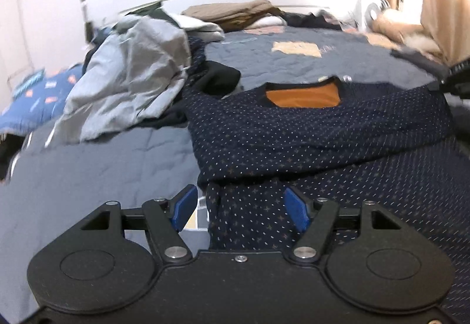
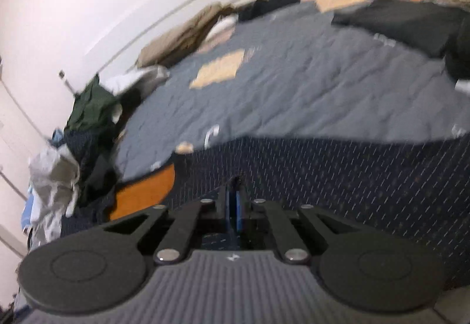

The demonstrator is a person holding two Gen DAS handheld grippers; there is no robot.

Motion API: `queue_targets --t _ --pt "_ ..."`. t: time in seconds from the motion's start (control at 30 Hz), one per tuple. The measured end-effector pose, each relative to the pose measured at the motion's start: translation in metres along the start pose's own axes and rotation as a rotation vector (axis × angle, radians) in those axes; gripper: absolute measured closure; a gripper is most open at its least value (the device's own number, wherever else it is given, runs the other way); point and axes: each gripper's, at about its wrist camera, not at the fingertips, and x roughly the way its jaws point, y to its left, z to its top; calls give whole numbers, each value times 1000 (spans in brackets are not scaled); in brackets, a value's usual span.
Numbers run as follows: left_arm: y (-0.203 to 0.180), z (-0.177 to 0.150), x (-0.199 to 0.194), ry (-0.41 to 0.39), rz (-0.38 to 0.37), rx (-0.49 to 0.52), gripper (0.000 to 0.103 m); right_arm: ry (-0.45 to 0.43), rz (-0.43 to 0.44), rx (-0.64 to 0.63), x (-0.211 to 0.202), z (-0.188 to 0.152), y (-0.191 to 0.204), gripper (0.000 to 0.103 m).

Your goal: Fold clothes

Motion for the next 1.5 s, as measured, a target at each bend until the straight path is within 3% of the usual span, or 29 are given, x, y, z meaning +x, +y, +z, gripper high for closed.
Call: queue_targets --t 0.1,0.33,0.6,0.73,0.8,1.03,1.17,1.37,1.43,1.5 --pt "5 1 15 14 8 11 65 10 -9 -18 4 -6 3 99" --pt "3 -5 44 30 89 138 65 10 3 -13 2 -7 4 99" --pt "-12 -9 73 -39 239 368 63 -6 -24 -18 2 -9 4 99" --pt "-3 -16 66 -51 262 456 63 -25 -53 -4 2 -8 -3 99" --pt "7 -17 60 -68 273 470 58 -24 -59 11 4 -8 -7 99" --pt "-8 -35 60 -102 325 698 54 -11 -65 -29 10 -13 -1 99" --pt "-21 -42 62 -117 352 802 54 57 -36 -7 13 -11 -2 96" --pt "-38 -55 72 -135 389 929 54 132 -15 -87 2 -12 12 94" --pt "-38 -56 75 -132 387 936 60 139 -10 -106 -8 -12 15 93" --pt "-36 -54 77 -114 378 919 86 162 -10 -136 -15 -14 18 92"
